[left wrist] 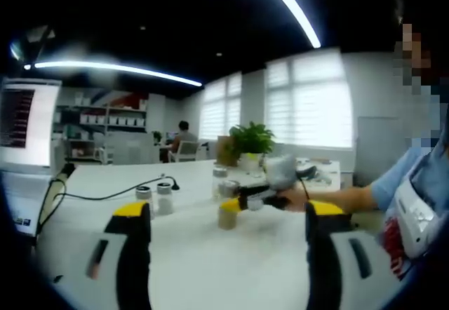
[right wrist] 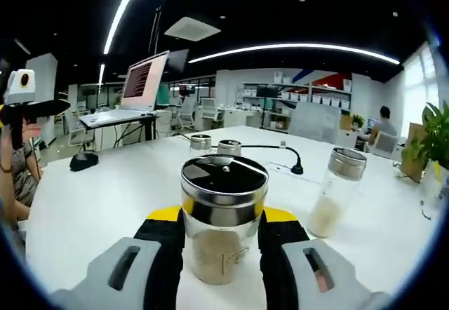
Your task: Rotate the seasoning bottle until the label or dispensing opening points toward the visible target arrow and the bottle remains upright within the marked orientation range
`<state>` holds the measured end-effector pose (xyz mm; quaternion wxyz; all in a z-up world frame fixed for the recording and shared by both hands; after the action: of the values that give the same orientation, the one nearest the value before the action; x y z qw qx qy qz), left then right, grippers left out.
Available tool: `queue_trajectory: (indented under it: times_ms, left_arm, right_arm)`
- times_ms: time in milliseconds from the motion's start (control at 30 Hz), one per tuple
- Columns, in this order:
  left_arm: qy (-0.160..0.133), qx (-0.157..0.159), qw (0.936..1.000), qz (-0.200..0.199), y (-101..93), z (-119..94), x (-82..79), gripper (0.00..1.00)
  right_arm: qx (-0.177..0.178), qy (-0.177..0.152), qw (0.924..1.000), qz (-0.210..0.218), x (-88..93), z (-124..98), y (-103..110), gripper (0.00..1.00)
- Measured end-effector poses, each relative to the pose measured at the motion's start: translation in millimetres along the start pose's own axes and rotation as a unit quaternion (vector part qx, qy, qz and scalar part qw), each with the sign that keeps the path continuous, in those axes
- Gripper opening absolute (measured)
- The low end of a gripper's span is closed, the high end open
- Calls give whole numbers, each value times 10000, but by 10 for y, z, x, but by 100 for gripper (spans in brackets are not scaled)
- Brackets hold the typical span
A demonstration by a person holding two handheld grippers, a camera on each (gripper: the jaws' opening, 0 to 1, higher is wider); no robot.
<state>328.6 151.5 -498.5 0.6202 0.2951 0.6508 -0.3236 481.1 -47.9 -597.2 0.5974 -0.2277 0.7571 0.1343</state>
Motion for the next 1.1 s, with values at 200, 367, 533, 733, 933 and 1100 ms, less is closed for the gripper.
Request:
queue_trajectory:
  times_ms: [200, 367, 533, 733, 933, 1100]
  left_arm:
    - [68, -26, 10000, -10, 22, -9, 21, 97]
    - [62, -46, 10000, -16, 44, -22, 16, 97]
    - [70, -154, 9998, -132, 95, -19, 38, 96]
    - [24, -177, 9997, -175, 120, -33, 24, 96]
    - [-91, -74, 9996, -266, 101, -33, -11, 96]
    - [-92, 64, 9993, -360, 66, -24, -2, 96]
  right_arm:
    - [660, 102, 9978, 46, 8, 4, -1, 41]
    - [934, 156, 9955, -68, 17, 27, -1, 42]
    - [1037, 187, 9944, -122, 23, 25, -17, 43]
    - [976, 337, 9943, -265, 42, -2, 0, 44]
    - [494, -176, 9986, -6, -36, -38, 37, 63]
    - [-337, -489, 9982, -121, -109, -122, 64, 76]
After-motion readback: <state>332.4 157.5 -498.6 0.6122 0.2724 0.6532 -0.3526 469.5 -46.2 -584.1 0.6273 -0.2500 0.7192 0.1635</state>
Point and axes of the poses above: the point that each gripper's makers call its tool centre point, and the gripper's own axes: z roughly forward along the fingers, y roughly to its left, x roughly out of its underside, the point moved 2 cm from there along -z, roughly backward along the fingers, and after that the axes turned 2 degrees about y, right-handed, at the moved point
